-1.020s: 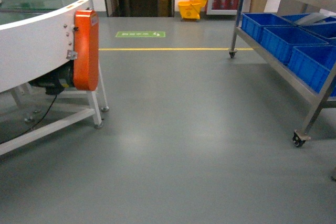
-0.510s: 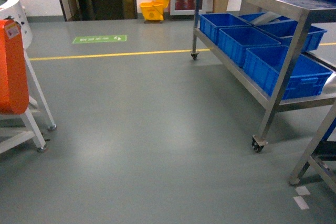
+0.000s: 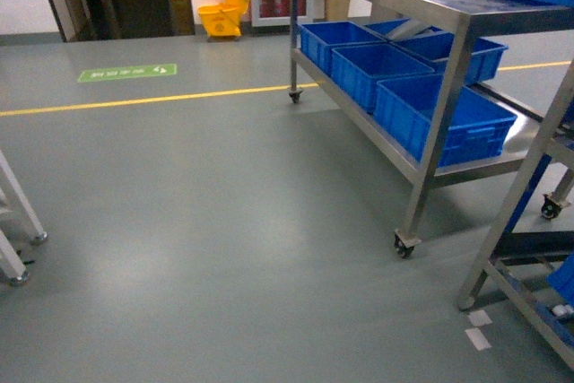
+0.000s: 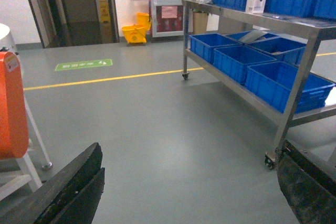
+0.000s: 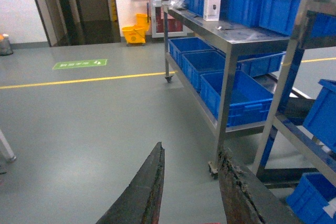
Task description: Pick red block from blue box to shelf
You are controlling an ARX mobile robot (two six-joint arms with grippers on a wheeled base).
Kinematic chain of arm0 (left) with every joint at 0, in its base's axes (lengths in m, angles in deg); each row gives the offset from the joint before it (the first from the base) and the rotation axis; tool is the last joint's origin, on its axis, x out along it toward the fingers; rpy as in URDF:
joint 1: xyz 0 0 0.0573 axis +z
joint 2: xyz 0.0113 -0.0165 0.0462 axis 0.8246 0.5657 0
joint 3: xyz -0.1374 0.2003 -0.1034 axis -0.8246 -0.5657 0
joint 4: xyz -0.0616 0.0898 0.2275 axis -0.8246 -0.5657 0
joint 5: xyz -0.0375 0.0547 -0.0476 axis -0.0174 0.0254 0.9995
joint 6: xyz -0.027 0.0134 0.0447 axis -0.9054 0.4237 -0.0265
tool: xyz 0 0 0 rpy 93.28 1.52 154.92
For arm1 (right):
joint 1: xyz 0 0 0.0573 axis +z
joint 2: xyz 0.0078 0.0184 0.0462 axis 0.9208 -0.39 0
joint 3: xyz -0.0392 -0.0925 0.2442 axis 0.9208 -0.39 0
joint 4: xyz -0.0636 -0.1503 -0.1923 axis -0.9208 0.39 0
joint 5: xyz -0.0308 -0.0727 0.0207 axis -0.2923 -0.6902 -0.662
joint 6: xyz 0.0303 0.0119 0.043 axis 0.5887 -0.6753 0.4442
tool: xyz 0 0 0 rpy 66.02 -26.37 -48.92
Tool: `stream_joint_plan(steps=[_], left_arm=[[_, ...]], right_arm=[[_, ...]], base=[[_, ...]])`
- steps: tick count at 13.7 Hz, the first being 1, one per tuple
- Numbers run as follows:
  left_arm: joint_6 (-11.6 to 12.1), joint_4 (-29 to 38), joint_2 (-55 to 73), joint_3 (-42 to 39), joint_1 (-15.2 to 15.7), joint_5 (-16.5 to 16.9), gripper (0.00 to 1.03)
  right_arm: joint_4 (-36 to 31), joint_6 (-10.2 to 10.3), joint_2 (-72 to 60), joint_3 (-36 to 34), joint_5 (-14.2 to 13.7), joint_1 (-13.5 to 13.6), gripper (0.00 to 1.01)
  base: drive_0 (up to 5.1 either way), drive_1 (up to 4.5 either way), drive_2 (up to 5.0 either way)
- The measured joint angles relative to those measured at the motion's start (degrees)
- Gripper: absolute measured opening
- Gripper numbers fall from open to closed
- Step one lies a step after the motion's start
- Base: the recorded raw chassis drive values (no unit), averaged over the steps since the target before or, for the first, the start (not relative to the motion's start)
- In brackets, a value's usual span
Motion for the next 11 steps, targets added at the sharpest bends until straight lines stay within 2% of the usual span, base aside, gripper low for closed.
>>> stream_joint_plan(steps=[11], left_arm=[[0.0, 0.0, 0.0, 0.0, 0.0, 0.0, 0.98]], right_arm=[[-0.02, 0.0, 0.02, 0.0, 0.0, 0.0, 0.25]], base=[[-1.7, -1.66, -1.7]])
